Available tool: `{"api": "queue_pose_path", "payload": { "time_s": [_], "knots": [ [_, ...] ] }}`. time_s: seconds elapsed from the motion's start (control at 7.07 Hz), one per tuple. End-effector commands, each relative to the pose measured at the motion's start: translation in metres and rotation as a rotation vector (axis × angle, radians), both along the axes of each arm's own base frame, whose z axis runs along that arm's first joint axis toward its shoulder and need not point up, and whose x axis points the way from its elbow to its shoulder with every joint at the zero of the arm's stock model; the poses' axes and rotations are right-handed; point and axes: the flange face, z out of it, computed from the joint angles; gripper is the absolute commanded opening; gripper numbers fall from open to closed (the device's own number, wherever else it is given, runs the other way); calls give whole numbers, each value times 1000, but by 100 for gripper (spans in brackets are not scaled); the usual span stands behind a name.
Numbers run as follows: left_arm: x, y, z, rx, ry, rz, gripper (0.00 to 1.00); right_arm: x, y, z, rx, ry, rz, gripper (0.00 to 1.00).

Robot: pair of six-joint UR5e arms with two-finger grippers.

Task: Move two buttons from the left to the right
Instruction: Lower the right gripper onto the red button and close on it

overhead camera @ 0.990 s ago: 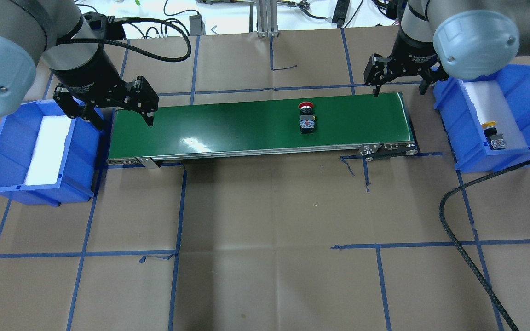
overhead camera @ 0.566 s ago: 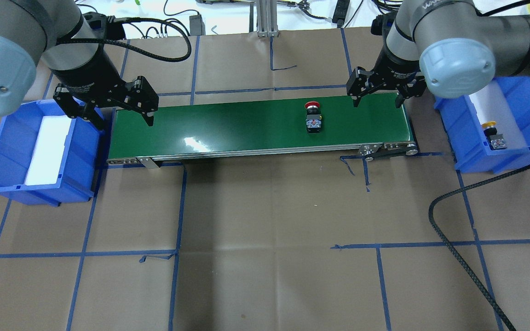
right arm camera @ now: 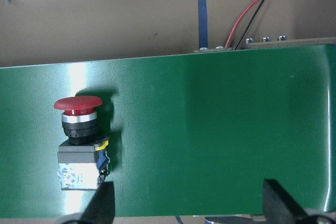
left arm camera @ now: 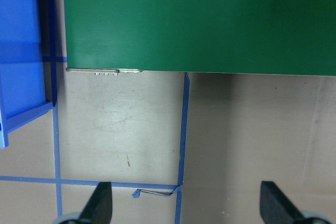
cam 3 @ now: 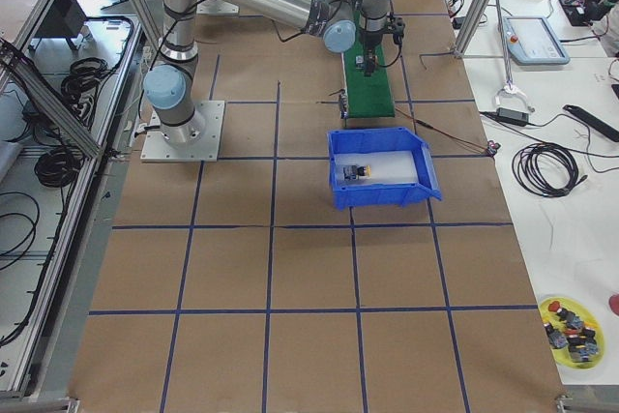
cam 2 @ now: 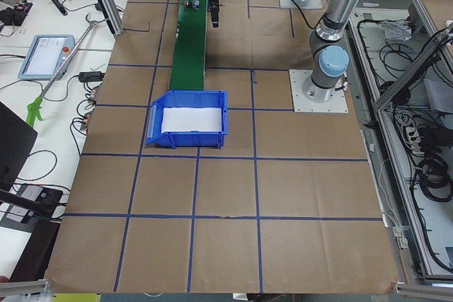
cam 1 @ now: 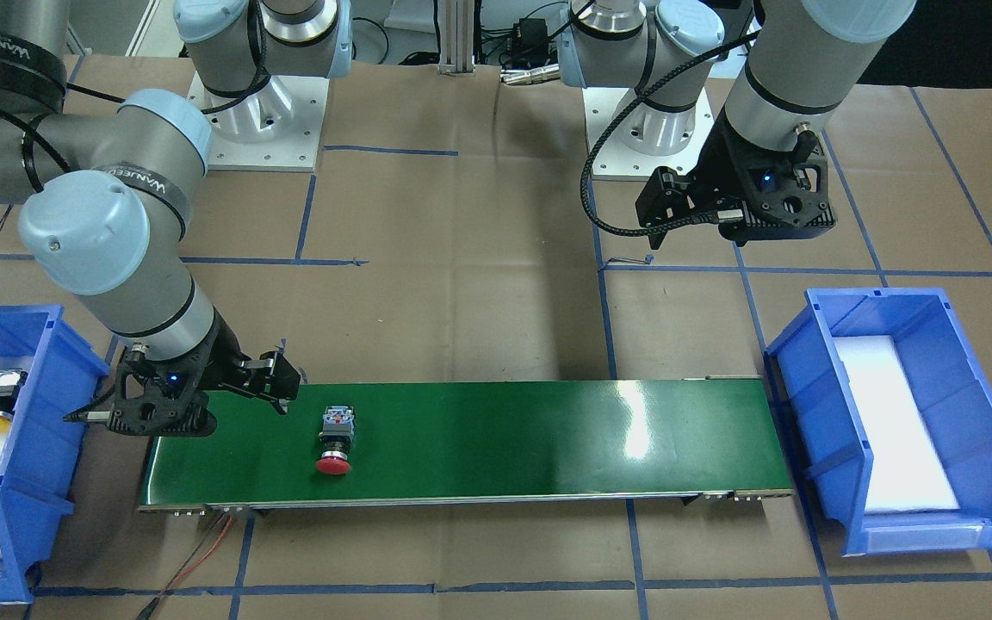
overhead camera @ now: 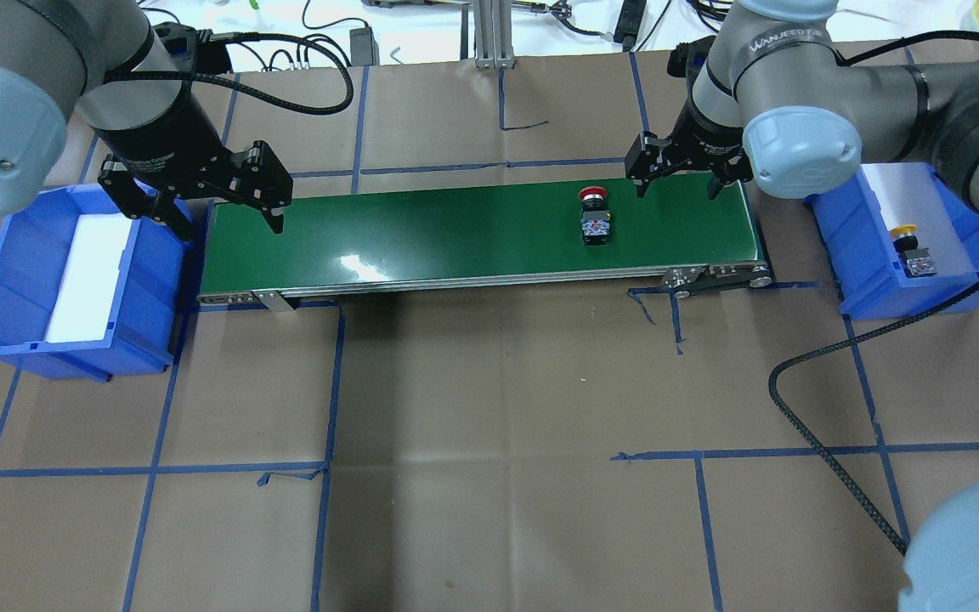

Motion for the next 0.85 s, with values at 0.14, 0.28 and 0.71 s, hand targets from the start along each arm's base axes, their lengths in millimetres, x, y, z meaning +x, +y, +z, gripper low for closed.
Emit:
{"api": "queue_pose_path", "payload": {
  "time_s": [0.14, 0.28, 0.71],
  "knots": [
    [0, 0, 1, -1, 0, 0, 100, 1, -7, -10, -2, -2, -7, 100],
    [0, 0, 0, 0, 0, 2, 100, 4, -11, -14, 3, -3, -21, 100],
    [0, 0, 0, 0, 0, 0, 100, 19, -25, -28, 15, -2, 0, 99]
  ]
}}
